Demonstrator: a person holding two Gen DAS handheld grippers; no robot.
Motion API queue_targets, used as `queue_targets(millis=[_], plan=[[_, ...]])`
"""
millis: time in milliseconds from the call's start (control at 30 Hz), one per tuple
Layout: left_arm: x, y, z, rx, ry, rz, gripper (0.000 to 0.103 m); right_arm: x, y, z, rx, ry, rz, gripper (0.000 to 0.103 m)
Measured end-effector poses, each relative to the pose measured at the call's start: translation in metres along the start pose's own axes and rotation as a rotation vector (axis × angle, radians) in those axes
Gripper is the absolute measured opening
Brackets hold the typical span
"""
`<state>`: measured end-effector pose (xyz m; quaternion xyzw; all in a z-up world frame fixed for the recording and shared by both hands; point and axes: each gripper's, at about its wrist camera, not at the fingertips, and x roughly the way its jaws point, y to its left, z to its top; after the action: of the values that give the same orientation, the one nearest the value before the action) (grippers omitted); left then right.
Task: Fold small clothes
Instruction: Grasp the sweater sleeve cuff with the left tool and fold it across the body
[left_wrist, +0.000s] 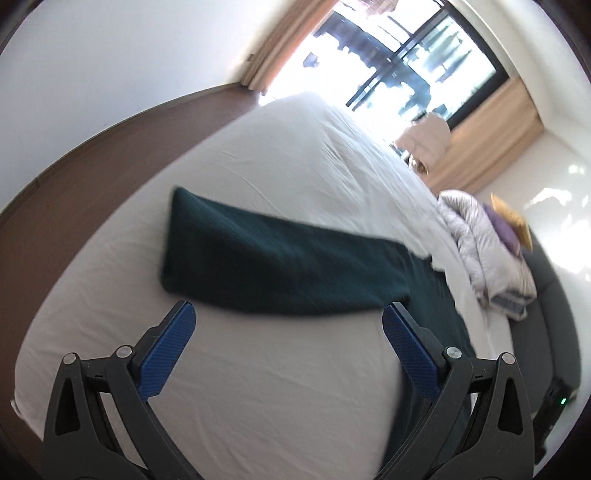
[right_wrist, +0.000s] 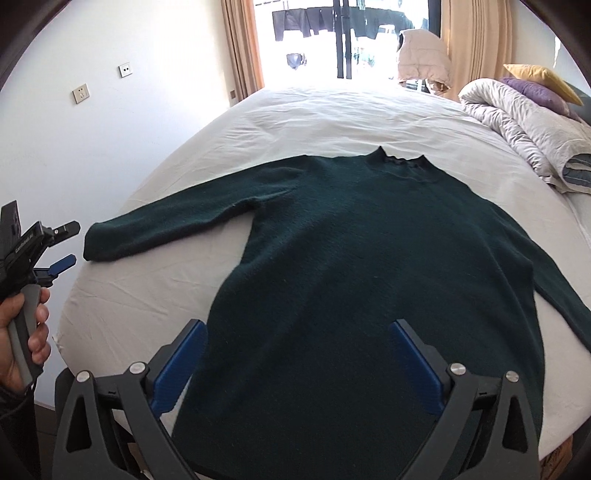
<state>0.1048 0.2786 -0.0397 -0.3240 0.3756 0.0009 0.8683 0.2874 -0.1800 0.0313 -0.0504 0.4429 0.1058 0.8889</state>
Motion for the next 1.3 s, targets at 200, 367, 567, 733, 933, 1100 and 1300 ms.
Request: queue_targets(millis=[200,367,567,733,933,1100,1300], plan=[[0.017,0.053,0.045,-0.088,-0.019,-0.003,0.103,0.029,0.002,0.015,-0.011,0.041,0.048,0.069],[0.032,0.094,0.066,-0.164,-0.030,0.020,0.103,0.055,0.004,0.026,-0.020,0.075,0.068,0.061],[0.062,0.149,0.085,-0.289,0.018,-0.037,0.103,0.077,0.001,0.028,0.013,0.113,0.100,0.061],[0.085,0.168,0.093,-0.299,0.039,-0.055,0.103,0.087,0.001,0.025,0.028,0.134,0.108,0.061],[0.097,0.162,0.092,-0.290,0.075,-0.122,0.103,0.091,0.004,0.022,0.034,0.140,0.112,0.061],[0.091,0.152,0.083,-0.302,0.103,-0.188,0.102,0.091,0.010,0.020,0.021,0.143,0.116,0.061],[0.098,0.147,0.086,-0.311,0.129,-0.275,0.101,0.088,0.012,0.019,0.016,0.142,0.108,0.061]])
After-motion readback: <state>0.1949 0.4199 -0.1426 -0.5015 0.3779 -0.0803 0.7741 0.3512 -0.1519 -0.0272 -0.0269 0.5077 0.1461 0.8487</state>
